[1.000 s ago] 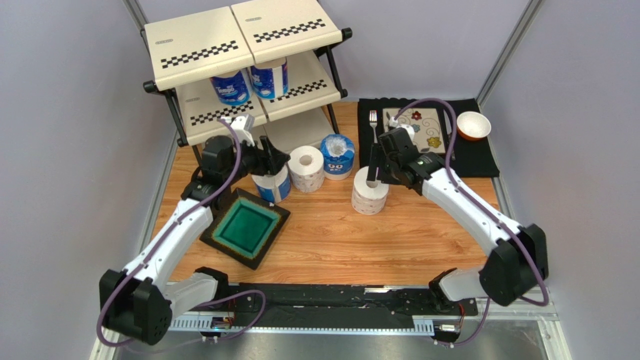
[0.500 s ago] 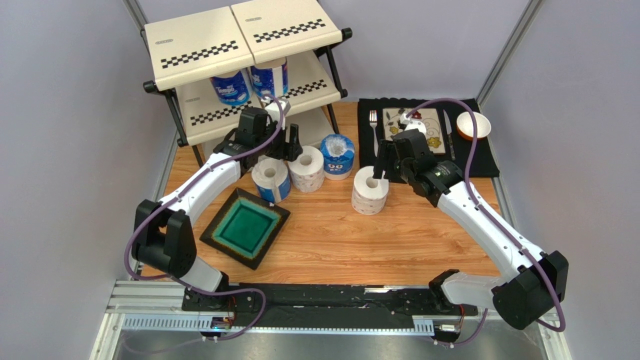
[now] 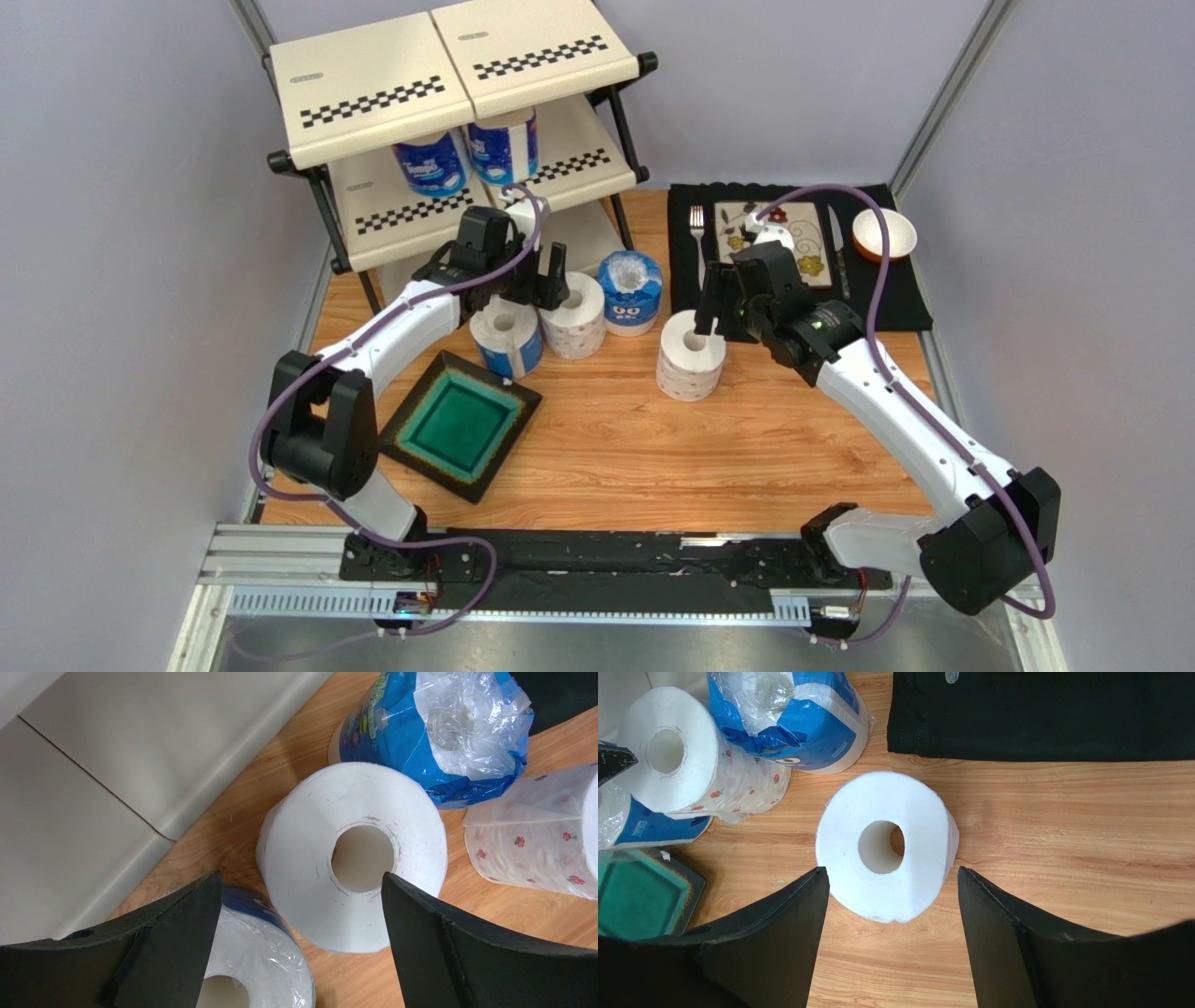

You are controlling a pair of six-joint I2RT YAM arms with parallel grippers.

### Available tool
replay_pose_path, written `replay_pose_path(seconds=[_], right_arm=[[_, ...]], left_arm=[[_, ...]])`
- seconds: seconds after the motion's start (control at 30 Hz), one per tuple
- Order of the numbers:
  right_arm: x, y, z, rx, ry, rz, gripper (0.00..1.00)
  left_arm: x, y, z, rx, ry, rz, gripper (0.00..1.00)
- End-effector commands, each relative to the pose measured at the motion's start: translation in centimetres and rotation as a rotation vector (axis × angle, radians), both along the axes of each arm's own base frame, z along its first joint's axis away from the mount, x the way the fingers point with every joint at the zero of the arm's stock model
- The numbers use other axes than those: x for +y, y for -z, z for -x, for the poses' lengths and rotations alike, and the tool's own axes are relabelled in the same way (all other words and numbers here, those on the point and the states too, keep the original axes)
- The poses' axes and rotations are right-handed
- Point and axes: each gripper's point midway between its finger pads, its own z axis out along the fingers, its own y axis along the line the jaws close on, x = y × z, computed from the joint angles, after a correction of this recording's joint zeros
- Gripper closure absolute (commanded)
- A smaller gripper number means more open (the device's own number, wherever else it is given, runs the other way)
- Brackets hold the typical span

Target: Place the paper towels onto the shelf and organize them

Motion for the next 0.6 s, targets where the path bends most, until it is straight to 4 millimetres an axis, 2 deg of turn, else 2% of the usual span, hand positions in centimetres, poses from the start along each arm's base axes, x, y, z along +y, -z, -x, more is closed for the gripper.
replay_pose_path(seconds=[0.0, 0.57], right_arm=[[0.4, -0.8, -0.8, -0.042, -0.011, -0.018, 0.28], [0.2, -0.5, -0.7, -0.039, -0.007, -0.021, 0.29]], left_arm=[[-0.7, -0.2, -0.4, -0.022, 0.036, 0.003, 0.08], [-2.0, 2.4, -1.6, 0.024, 0.054, -0.046, 0.08]])
